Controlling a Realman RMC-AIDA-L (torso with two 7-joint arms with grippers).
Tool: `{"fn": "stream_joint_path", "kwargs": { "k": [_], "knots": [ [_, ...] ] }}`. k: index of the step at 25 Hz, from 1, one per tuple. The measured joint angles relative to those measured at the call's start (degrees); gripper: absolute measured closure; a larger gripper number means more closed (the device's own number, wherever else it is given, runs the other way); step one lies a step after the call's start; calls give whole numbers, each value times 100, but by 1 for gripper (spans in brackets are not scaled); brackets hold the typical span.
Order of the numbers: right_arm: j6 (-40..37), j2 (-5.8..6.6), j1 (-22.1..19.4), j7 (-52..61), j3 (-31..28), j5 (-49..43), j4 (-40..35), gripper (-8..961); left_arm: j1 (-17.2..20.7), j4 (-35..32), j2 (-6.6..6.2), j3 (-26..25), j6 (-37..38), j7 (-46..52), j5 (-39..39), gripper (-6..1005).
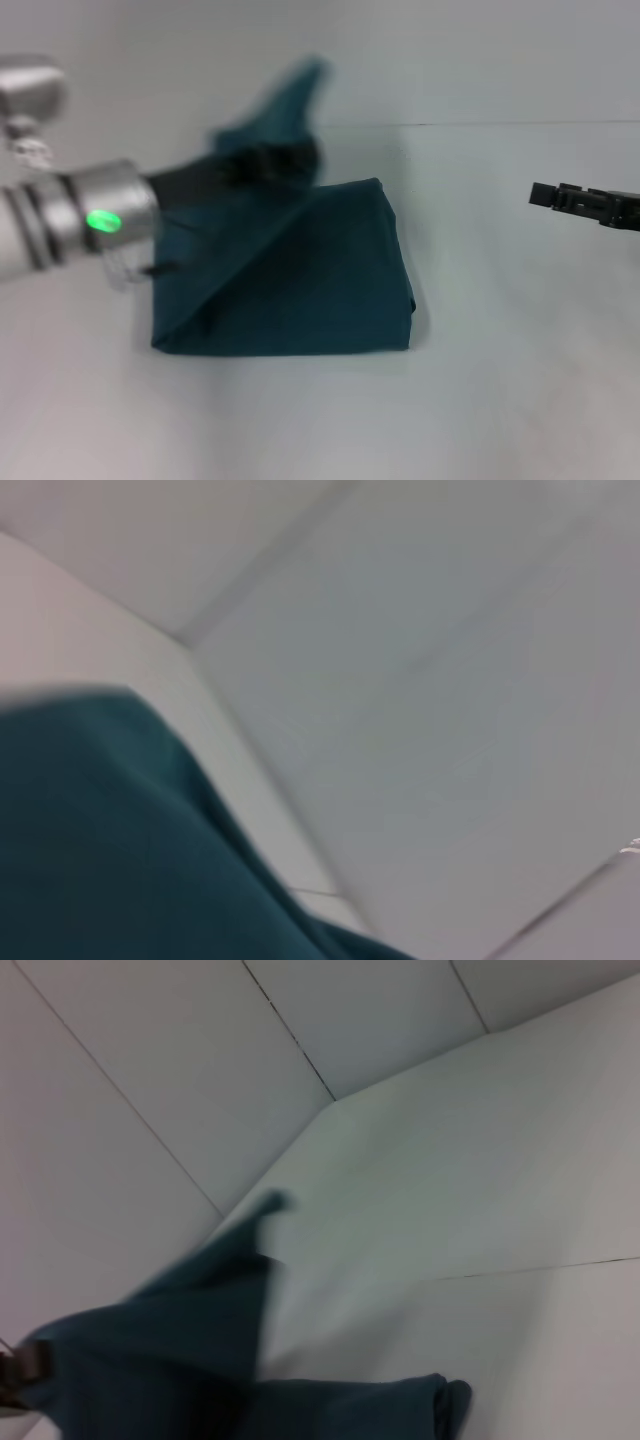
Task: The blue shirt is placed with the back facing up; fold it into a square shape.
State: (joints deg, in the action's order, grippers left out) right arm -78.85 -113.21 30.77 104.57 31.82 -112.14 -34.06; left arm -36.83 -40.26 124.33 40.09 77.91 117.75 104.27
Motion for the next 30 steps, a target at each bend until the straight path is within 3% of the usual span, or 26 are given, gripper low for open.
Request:
{"fn": "stream_joint_path", "kwargs": {
  "k": [3, 5, 9, 12, 14, 17, 22, 30],
  "knots": [
    [-75, 125, -40, -14, 0, -5, -9, 175, -440, 1368, 22, 441, -505, -772, -736, 948],
    [-98, 216, -64, -16, 0, -37, -9, 174, -733, 2407, 31, 474, -848, -1461, -1177, 945],
    [-131, 349, -74, -16, -1, -113, -12, 174, -1017, 4056, 33, 200, -1272, -2796, -1746, 941],
    [-139, 401, -61, -16, -1, -169, -28, 174, -927, 4637, 35, -256, -1054, -3536, -1755, 938],
    [-138, 407, -33, -14, -1, -203, -65, 174, -780, 4716, 36, -352, -705, -3770, -1695, 936],
    [-116, 393, 18, 21, -1, -271, -86, 174, -632, 4622, 35, -254, -271, -3778, -1645, 841],
    [-91, 337, 139, 246, 0, -463, -58, 175, -245, 3922, -3, 3, 330, -3430, -1446, 688],
    [-54, 235, 334, 973, 8, -601, -32, 175, 473, 2228, -28, -41, -278, -2871, -1452, 421]
  ]
}}
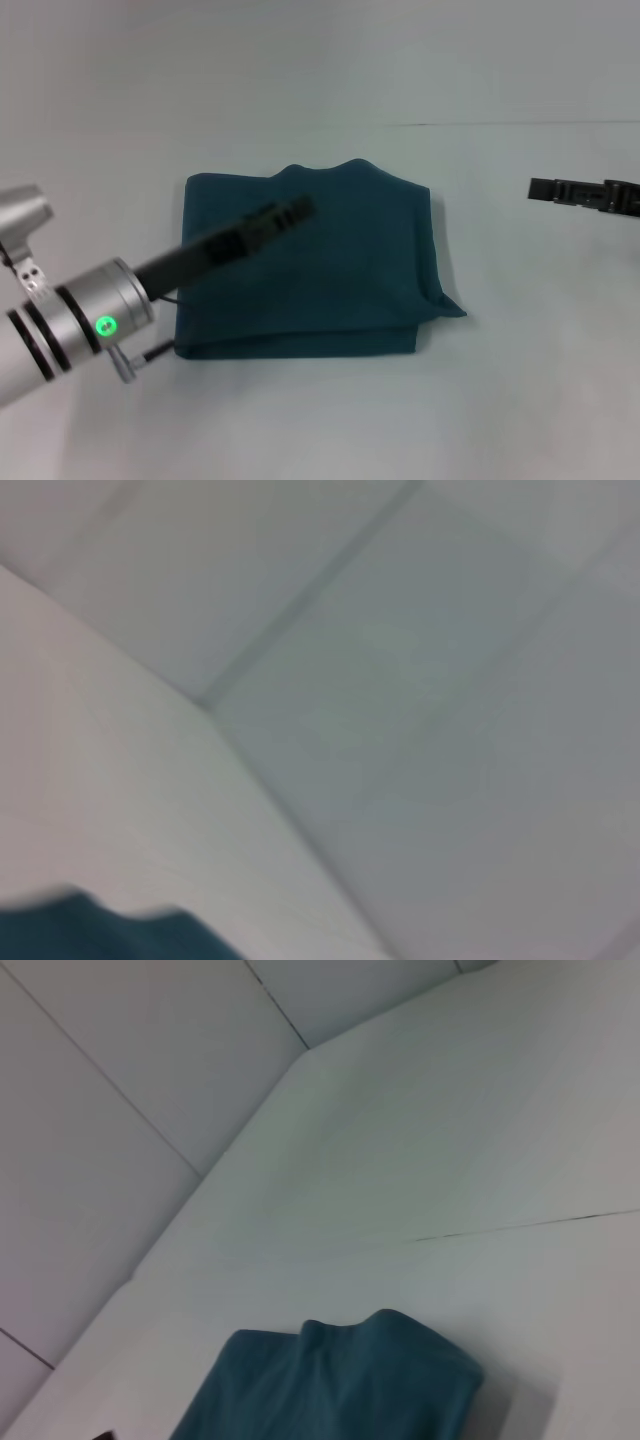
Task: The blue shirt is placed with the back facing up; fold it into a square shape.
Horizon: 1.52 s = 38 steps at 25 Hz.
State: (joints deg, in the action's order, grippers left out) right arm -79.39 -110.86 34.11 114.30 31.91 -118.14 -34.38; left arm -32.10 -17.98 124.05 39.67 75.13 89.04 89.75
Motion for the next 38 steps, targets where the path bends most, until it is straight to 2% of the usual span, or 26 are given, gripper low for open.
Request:
{"fn": "stream_joint_path", "kwargs": {
  "k": [3, 8, 9, 10, 14, 19, 24, 29, 38],
  "knots": [
    [47, -86, 53, 126, 0, -22, 8, 175, 32, -340, -15, -31, -607, 95, 29, 282],
    [231, -237, 100, 243, 11, -22, 52, 175, -67, -582, -62, 19, -1639, 133, 58, 158],
    [255, -255, 103, 257, 25, -22, 72, 175, -67, -582, -62, 19, -1639, 133, 58, 133],
    [278, -274, 105, 266, 44, -22, 85, 175, -112, -655, -63, 24, -2127, 122, 59, 108],
    [367, -349, 110, 270, 79, -22, 102, 177, -189, -783, -41, 28, -2840, 84, 59, 108],
    [452, -366, 113, 273, 96, -22, 95, 179, -355, -748, -28, 116, -3317, -50, 60, 109],
    [485, -334, 114, 273, 137, -19, 73, 179, -506, -640, -13, 602, -3785, -67, 60, 108],
    [602, -306, 102, 274, 295, -17, 71, 179, -634, -515, 9, 932, -4038, -69, 48, 108],
    [622, -287, 114, 283, 367, -15, 62, 180, -742, -478, 21, 1051, -4319, -71, 13, 111]
  ]
}}
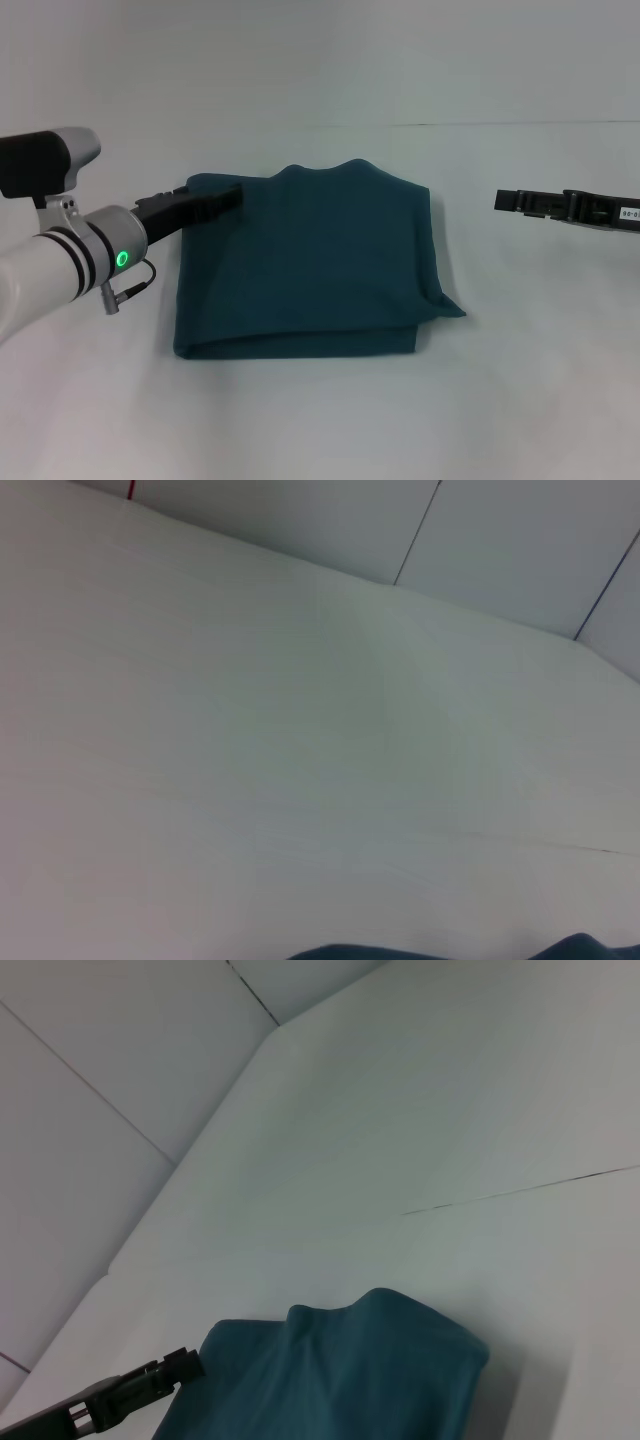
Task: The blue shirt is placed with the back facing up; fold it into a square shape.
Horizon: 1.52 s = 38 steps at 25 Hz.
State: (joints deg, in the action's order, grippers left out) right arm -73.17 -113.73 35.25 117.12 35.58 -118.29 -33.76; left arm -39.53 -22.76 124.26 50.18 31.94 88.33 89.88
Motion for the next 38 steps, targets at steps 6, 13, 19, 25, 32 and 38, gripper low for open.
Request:
{"fn": "stream_joint_path", "kwargs": {
  "k": [6, 13, 19, 25, 32, 38],
  "knots": [
    [4, 0, -1, 4, 3, 0, 1, 180, -36, 12, 4, 91, -59, 1, 0, 113],
    [50, -6, 0, 5, 2, -1, 29, 180, -111, 139, 10, 105, -51, 2, -2, 134],
    [58, -15, -1, 5, 2, -1, 36, 180, -119, 140, 11, 125, -73, 6, 10, 192],
    [59, -18, 1, 4, 2, -1, 35, 181, -129, 140, 8, 321, -190, 40, 28, 251],
    [57, -18, 8, 3, 2, -1, 30, 183, -136, 123, 13, 328, -197, 43, -6, 563],
    [22, -4, 2, 30, 232, -10, 36, 185, -141, 101, 1, 319, -197, 44, -11, 813]
  ]
}}
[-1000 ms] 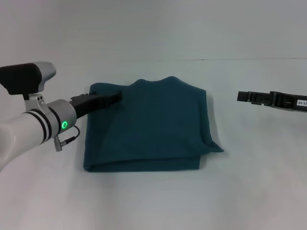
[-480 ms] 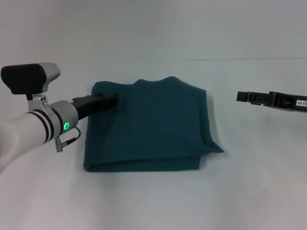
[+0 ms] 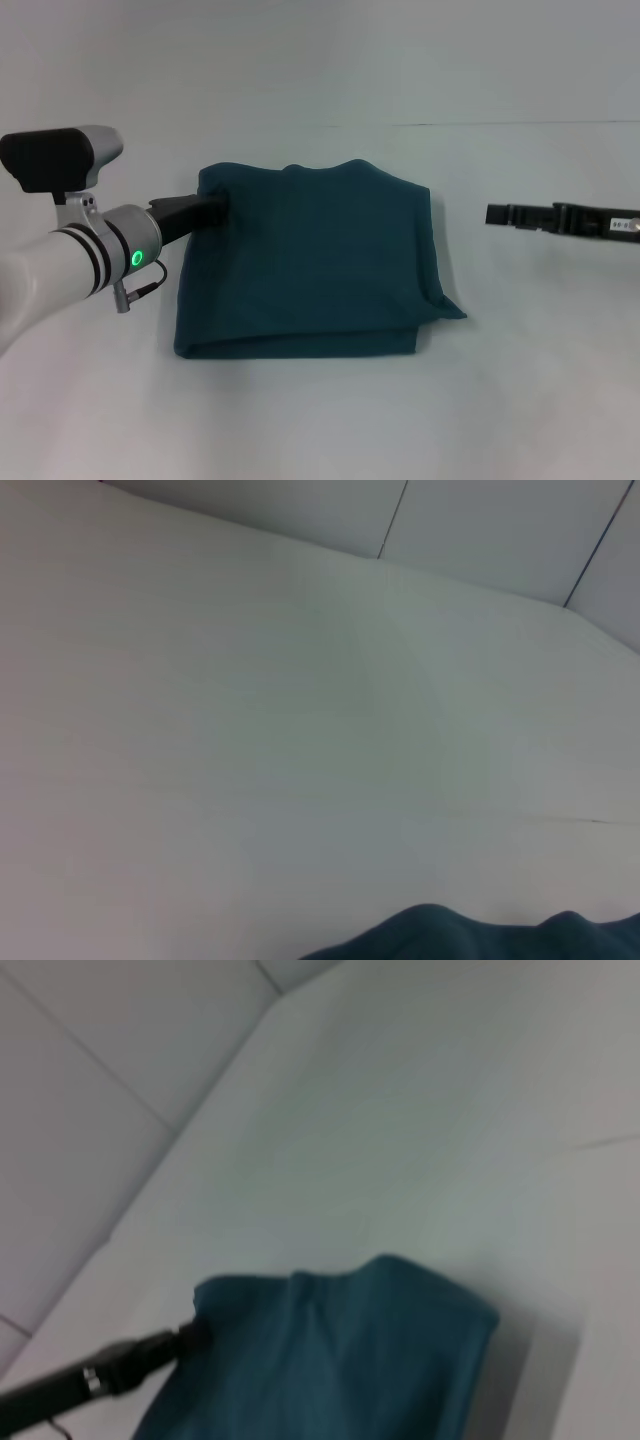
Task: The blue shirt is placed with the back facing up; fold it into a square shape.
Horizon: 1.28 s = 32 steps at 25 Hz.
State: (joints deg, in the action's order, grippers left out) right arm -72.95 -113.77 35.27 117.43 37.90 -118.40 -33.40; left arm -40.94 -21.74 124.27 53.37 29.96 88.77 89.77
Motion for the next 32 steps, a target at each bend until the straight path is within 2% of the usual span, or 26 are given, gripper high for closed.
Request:
{"fn": "stream_joint_path", "kwargs": {
  "k": [3, 13, 19, 25, 32],
  "knots": [
    [-7, 7, 7, 112, 178, -150, 3, 185, -15, -8, -12, -22, 1, 0, 0, 949],
    [45, -148, 88, 252, 297, -398, 97, 203, -45, -63, -34, -19, 28, 15, 2, 975],
    [526, -298, 315, 213, 324, -419, 493, 228, -53, -84, -36, -2, 44, 23, 13, 978],
    [845, -397, 482, 211, 412, -421, 726, 252, -56, -85, -34, 7, 45, 43, 21, 978],
    [993, -512, 549, 210, 432, -421, 753, 386, -81, -93, -34, 7, 40, 87, 48, 978]
  ]
}}
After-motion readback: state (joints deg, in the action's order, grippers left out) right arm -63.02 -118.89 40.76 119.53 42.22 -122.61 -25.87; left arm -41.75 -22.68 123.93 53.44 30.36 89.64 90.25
